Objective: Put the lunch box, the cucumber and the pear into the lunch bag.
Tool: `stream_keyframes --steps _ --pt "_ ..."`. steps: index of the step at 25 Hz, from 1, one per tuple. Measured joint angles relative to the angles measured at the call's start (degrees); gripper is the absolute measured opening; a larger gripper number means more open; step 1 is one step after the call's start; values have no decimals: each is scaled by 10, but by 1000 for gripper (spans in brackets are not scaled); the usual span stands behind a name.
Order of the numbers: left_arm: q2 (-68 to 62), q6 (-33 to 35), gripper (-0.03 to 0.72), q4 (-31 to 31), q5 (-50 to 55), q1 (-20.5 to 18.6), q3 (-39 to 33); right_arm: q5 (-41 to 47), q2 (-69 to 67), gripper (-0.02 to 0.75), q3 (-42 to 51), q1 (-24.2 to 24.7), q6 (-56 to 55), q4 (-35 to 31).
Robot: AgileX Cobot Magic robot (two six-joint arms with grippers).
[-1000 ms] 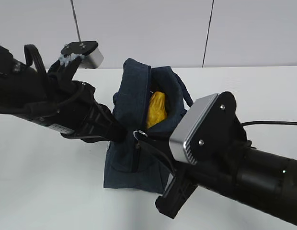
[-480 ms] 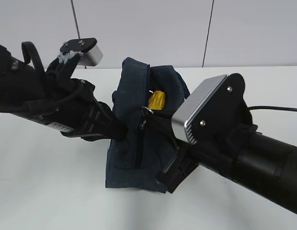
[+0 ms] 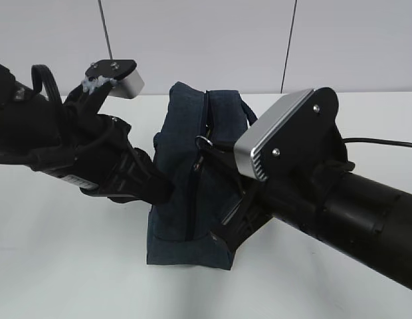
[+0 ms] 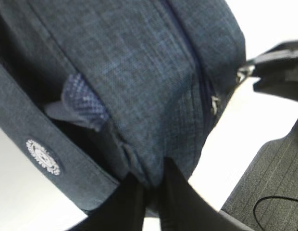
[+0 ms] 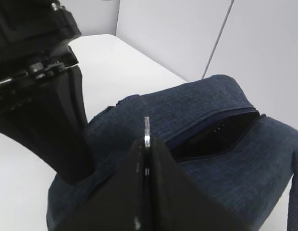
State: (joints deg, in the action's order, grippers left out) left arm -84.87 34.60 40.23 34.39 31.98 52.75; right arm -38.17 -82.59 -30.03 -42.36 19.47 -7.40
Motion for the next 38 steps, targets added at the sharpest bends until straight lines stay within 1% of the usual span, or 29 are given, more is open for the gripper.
stream_keyframes --steps 3,9,13,22,25,27,31,38 --pt "0 0 3 -5 4 0 0 8 0 0 0 0 -24 10" --pt "0 0 3 -11 10 0 0 22 1 0 -8 0 -106 65" --pt "0 0 3 -15 14 0 0 51 1 0 -21 0 -143 94" --pt "0 0 3 -22 22 0 0 121 1 0 -59 0 -185 101" --pt "0 0 3 -25 23 0 0 143 1 0 -70 12 -212 102" --pt "0 0 3 -25 22 0 0 165 1 0 -76 29 -240 115" --pt "0 0 3 -24 22 0 0 173 1 0 -94 48 -315 192" --pt "0 0 3 -26 22 0 0 191 1 0 -126 77 -513 383"
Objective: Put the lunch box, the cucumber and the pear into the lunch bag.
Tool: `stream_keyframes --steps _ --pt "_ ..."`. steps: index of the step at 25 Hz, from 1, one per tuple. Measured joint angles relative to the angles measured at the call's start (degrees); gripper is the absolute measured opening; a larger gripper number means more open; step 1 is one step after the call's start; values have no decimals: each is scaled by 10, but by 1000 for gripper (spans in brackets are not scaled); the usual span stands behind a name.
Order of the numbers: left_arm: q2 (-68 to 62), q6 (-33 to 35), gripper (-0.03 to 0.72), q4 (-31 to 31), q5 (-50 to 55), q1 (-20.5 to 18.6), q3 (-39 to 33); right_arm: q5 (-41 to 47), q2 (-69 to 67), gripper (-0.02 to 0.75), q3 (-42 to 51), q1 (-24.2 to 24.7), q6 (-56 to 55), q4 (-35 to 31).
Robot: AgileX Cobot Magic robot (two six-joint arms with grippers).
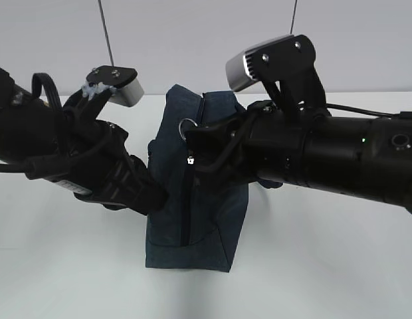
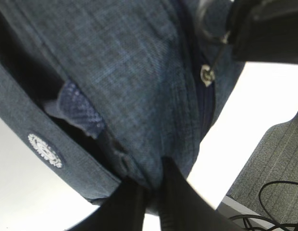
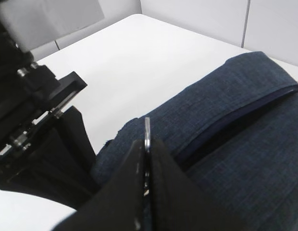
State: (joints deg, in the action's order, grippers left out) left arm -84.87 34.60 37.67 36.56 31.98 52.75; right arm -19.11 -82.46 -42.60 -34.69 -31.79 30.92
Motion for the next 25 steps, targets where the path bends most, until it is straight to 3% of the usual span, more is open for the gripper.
stream_keyframes --steps 8,12,25 --pt "0 0 3 -1 6 0 0 -33 0 0 -29 70 -226 209" --pt "0 0 3 -1 7 0 0 -35 -5 0 -55 78 -304 298" --pt "0 0 3 -4 45 -1 0 -118 -81 0 -140 141 -440 436"
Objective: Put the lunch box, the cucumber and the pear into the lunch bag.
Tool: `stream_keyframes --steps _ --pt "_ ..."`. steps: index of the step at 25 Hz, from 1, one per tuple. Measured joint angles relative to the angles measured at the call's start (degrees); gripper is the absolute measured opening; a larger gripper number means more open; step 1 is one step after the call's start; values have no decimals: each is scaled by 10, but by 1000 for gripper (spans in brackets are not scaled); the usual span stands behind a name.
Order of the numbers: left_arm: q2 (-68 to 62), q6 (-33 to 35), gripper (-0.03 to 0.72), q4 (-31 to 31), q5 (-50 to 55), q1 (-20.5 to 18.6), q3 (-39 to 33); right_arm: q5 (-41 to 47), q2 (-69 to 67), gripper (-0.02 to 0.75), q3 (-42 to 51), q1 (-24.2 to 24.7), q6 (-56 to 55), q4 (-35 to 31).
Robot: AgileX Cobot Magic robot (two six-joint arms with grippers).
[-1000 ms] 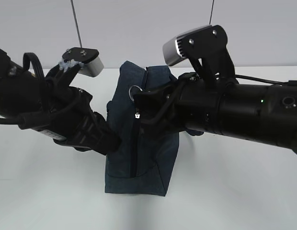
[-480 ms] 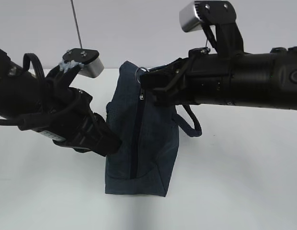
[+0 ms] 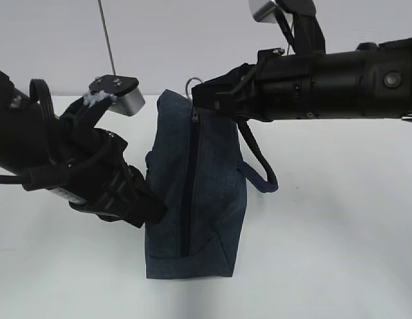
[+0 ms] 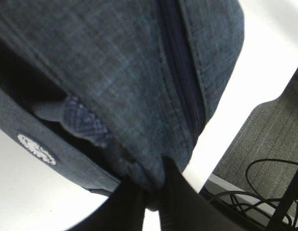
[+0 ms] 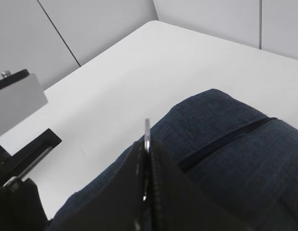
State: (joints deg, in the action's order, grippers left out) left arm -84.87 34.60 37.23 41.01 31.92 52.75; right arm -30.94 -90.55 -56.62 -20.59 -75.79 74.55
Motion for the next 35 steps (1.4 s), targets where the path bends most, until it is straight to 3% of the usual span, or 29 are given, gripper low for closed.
stream_keyframes --steps 10,21,35 --pt "0 0 3 -3 22 0 0 -23 -61 0 -82 16 -98 98" --pt "0 0 3 -2 38 0 0 -110 -141 0 -167 93 -168 154" --pt "0 0 3 -3 63 0 0 -130 -243 0 -295 106 -254 226"
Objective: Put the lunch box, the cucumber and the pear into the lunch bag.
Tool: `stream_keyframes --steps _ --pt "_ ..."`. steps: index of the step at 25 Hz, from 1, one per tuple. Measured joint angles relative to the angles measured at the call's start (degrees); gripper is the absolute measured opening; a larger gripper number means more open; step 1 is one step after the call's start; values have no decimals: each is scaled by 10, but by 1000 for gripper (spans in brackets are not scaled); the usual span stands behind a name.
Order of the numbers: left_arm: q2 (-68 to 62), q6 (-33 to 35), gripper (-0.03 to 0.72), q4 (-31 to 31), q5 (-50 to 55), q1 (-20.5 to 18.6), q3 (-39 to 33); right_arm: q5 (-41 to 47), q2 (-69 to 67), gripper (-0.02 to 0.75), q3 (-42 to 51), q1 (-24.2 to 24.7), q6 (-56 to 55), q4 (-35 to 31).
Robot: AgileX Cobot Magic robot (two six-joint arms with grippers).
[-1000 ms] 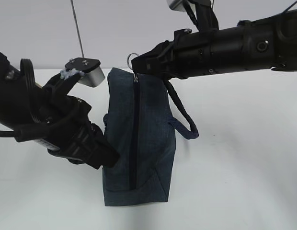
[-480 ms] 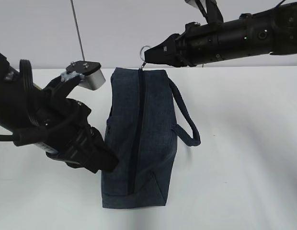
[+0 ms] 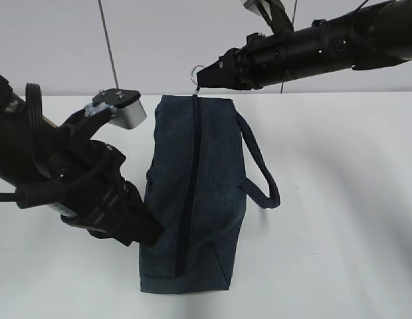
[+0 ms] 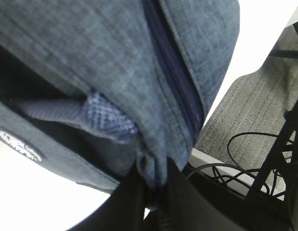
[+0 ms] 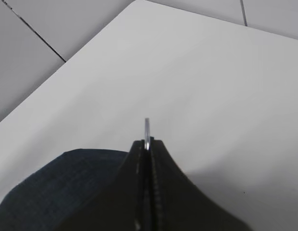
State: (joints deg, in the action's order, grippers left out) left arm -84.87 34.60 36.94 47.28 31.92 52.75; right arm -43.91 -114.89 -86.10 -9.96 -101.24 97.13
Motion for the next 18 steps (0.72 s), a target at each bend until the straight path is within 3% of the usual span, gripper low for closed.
stream_keyframes --steps 18 --pt "19 0 3 -3 11 0 0 26 -61 0 -10 23 -22 19"
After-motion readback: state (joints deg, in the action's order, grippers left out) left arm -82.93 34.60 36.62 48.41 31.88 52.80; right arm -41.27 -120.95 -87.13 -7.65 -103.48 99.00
